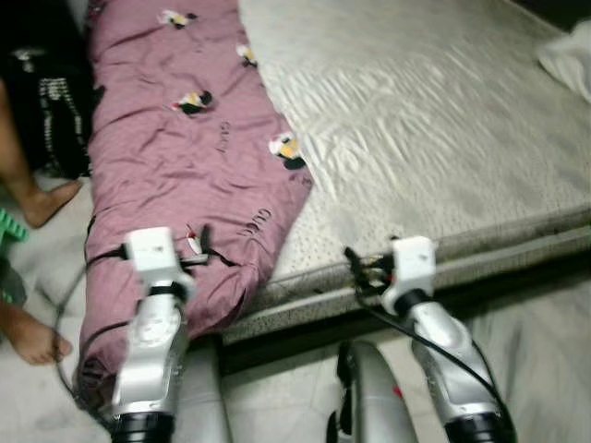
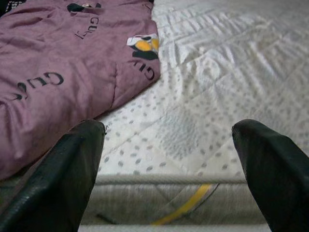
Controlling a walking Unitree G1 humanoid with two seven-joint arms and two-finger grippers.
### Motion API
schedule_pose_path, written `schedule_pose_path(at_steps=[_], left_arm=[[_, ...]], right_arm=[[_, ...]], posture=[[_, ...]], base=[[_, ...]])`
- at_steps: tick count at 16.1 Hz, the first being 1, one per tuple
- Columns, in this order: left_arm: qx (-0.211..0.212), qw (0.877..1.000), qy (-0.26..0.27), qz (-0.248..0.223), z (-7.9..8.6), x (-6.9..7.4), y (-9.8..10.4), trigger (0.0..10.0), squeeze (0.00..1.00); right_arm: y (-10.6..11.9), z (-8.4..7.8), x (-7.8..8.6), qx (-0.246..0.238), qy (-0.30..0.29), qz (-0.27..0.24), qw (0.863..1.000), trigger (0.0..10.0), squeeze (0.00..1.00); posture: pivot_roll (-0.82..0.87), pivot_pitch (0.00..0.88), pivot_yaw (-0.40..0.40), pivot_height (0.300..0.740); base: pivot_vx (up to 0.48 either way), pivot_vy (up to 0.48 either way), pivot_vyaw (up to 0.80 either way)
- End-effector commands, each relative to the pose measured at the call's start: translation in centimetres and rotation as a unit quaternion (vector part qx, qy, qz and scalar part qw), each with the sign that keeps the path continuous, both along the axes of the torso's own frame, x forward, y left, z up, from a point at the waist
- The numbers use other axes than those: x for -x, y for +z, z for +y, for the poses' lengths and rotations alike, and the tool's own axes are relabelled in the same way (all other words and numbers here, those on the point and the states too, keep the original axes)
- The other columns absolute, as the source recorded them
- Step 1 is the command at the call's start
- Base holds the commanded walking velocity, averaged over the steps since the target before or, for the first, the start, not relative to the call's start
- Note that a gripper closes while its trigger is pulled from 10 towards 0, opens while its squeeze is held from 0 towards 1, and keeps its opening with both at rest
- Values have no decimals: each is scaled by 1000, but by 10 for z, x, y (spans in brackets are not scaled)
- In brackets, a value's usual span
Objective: Clean up the room
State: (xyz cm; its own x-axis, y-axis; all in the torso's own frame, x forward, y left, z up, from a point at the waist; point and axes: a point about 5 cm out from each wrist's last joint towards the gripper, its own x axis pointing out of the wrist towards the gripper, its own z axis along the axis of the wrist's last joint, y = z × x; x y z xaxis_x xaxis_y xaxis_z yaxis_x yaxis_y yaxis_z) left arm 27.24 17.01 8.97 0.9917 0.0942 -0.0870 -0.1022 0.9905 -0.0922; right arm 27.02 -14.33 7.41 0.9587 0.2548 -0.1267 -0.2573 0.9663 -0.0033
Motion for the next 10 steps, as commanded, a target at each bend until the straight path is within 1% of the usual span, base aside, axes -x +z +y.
schedule_pose_path(at_steps=[1, 2, 4, 6, 7, 9, 10], left_arm=[[-7, 1000, 20, 0, 12, 3, 0, 10000, 0], [-10, 1000, 20, 6, 11, 3, -1, 10000, 0], [1, 999, 24, 28, 11, 3, -8, 10000, 0], [2, 998, 15, 58, 10, 3, -17, 10000, 0], [2, 997, 9, 78, 11, 2, -24, 10000, 0], [4, 995, 22, 96, 19, -3, -30, 10000, 0], [6, 994, 31, 103, 23, -6, -32, 10000, 0]], right_arm=[[5, 10, -2, -7, 11, -8, 1000, 10000, 0], [5, 10, -2, -6, 10, -7, 1000, 10000, 0], [5, 9, -2, -7, 11, -7, 1000, 10000, 0], [5, 8, -1, -9, 9, -8, 1000, 10000, 0], [5, 6, 1, -7, 8, -7, 1000, 10000, 0], [6, 2, 4, 0, 6, -7, 1000, 10000, 0], [7, -3, 6, 4, 3, -7, 1000, 10000, 0]], posture=[[-19, 95, -26, 549], [-19, 95, -26, 549], [-23, 99, -27, 549], [-28, 100, -28, 534], [-30, 101, -28, 519], [-52, 117, -28, 499], [-64, 129, -28, 499]], base=[[0, 0, 0], [0, 0, 0], [0, 0, 0], [0, 0, 0], [0, 0, 0], [0, 0, 0], [0, 0, 0]])
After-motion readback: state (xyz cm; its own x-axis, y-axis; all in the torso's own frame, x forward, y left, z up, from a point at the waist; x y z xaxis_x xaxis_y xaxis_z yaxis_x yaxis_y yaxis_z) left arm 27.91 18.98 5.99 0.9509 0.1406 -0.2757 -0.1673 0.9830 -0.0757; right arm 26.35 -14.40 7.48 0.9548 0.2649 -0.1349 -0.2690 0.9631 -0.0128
